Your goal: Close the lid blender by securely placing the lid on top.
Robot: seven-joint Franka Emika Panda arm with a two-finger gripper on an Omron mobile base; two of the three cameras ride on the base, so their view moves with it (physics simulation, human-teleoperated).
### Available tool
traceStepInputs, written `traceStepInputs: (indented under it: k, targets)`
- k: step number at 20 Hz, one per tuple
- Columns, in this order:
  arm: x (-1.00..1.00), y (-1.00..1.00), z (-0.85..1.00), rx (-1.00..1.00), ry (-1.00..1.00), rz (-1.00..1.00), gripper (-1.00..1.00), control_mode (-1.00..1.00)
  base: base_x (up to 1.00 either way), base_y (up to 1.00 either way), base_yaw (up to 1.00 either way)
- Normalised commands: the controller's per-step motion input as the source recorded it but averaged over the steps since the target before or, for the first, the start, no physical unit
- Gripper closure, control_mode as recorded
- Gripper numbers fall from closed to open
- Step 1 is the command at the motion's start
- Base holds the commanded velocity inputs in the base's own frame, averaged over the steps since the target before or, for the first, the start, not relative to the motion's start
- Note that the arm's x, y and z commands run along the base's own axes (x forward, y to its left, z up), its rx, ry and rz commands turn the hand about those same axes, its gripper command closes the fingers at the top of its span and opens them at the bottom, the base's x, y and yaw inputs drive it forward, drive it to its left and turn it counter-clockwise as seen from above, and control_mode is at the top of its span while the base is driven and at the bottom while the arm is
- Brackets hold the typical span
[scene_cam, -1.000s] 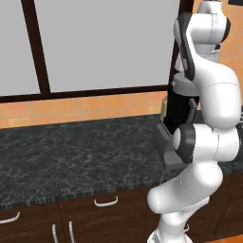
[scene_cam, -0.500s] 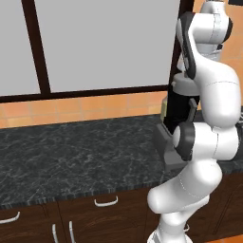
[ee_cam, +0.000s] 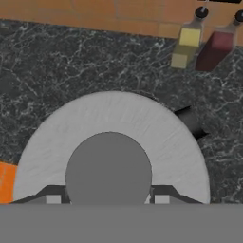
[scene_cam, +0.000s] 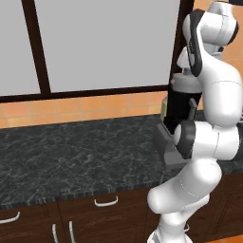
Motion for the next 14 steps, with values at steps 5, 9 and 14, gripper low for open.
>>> traceStepInputs:
  k: [5,9,14]
  targets:
    - [0.05,0.00,0.17,0.08,-0.19,-0.08,1.00,-1.00,0.00,0.00,0.00]
    - [-0.04,-0.04,-0.04,-0.01,-0.11,-0.03,1.00,-1.00,0.00,0.00,0.00]
    - [-0.22,0.00,-0.03,-0.03,0.00,-0.01,1.00,-1.00,0.00,0.00,0.00]
